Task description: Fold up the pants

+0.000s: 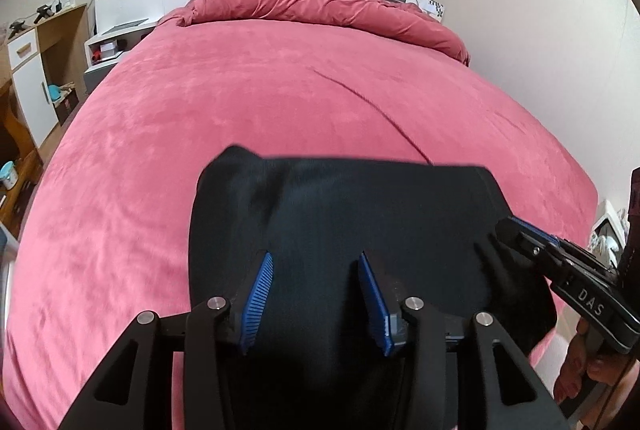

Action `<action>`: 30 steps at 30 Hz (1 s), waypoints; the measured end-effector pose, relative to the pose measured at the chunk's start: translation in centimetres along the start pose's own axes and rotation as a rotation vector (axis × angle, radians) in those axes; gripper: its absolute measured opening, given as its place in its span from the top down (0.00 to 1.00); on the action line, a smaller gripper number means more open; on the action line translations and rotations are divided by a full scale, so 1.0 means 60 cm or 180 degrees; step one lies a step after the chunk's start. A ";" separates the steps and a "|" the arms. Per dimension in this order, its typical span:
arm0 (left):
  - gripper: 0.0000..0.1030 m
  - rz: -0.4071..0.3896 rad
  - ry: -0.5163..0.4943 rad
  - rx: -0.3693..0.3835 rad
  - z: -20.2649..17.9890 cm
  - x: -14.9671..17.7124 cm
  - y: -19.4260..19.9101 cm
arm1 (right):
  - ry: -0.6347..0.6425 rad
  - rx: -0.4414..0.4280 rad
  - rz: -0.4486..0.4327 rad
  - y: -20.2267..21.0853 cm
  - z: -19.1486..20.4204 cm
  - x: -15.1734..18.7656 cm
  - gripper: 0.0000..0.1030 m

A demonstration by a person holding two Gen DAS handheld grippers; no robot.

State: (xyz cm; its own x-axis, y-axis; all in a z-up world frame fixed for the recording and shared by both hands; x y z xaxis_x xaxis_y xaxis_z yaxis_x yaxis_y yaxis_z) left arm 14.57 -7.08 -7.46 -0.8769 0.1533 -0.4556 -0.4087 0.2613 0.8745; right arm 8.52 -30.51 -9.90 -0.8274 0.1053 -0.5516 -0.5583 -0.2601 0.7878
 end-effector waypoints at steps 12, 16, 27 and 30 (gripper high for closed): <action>0.56 0.0104 -0.0142 -0.0101 -0.008 0.089 0.019 | -0.0341 0.0054 0.0224 0.007 -0.018 0.079 0.84; 0.55 0.0112 -0.0173 -0.0114 -0.002 0.113 0.028 | -0.0507 0.0014 0.0260 0.016 -0.035 0.092 0.84; 0.54 0.0123 -0.0089 -0.0043 0.032 0.154 0.060 | -0.0757 -0.0176 0.0024 0.057 -0.068 0.100 0.49; 0.46 0.0092 0.0140 0.0139 0.061 0.146 0.064 | -0.0762 -0.0140 0.0053 0.057 -0.076 0.094 0.31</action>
State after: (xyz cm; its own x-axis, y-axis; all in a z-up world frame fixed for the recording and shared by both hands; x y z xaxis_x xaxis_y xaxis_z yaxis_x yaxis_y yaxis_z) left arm 6.25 -1.25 -8.68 -0.8988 0.1195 -0.4217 -0.3724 0.2989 0.8786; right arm 2.22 -35.16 -11.55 -0.8301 0.3238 -0.4539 -0.5457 -0.3046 0.7807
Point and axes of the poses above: each gripper's, at about its wrist camera, not at the fingertips, and y roughly against the way its jaws point, z to its left, x to its underside, the point moved 1 cm from there along -y, roughly the way its jaws point, and after that the axes turned 14 degrees about z, right-handed, at the moved point
